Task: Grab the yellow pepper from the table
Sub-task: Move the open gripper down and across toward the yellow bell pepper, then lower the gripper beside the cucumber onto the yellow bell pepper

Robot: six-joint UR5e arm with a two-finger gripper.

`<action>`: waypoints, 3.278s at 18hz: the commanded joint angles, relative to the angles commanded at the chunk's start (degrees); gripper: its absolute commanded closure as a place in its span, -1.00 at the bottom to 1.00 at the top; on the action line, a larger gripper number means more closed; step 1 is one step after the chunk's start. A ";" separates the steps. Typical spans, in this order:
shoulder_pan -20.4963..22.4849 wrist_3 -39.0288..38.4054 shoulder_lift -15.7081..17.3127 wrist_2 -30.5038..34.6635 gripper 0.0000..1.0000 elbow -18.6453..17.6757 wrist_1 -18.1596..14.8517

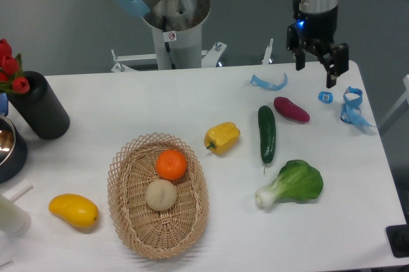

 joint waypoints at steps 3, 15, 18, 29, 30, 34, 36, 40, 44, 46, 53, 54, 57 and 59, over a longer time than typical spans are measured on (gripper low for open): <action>0.09 0.00 -0.18 -0.79 -1.00 0.00 0.00; -0.61 -12.63 -0.61 -4.48 -1.00 -2.28 0.44; -3.77 -18.27 -2.19 -4.75 -1.00 -2.55 0.44; -9.23 -24.70 -6.68 -5.27 -1.00 -4.74 0.79; -9.40 -24.70 -6.94 -5.27 -1.00 -5.18 1.23; -9.93 -24.87 -7.65 -5.27 -1.00 -7.11 2.29; -10.02 -24.79 -7.82 -5.19 -1.00 -8.34 2.46; -10.20 -24.35 -9.40 -5.01 -1.00 -10.54 2.55; -11.60 -24.26 -10.72 -4.83 -1.00 -11.16 2.72; -11.69 -24.26 -11.42 -4.83 -1.00 -11.25 2.72; -12.66 -23.64 -12.74 -4.75 -1.00 -11.60 2.81; -12.74 -23.64 -13.01 -4.75 -1.00 -11.60 2.90; -13.36 -22.33 -13.79 -4.75 -1.00 -11.69 3.86; -13.88 -21.97 -14.59 -4.40 -1.00 -11.60 4.48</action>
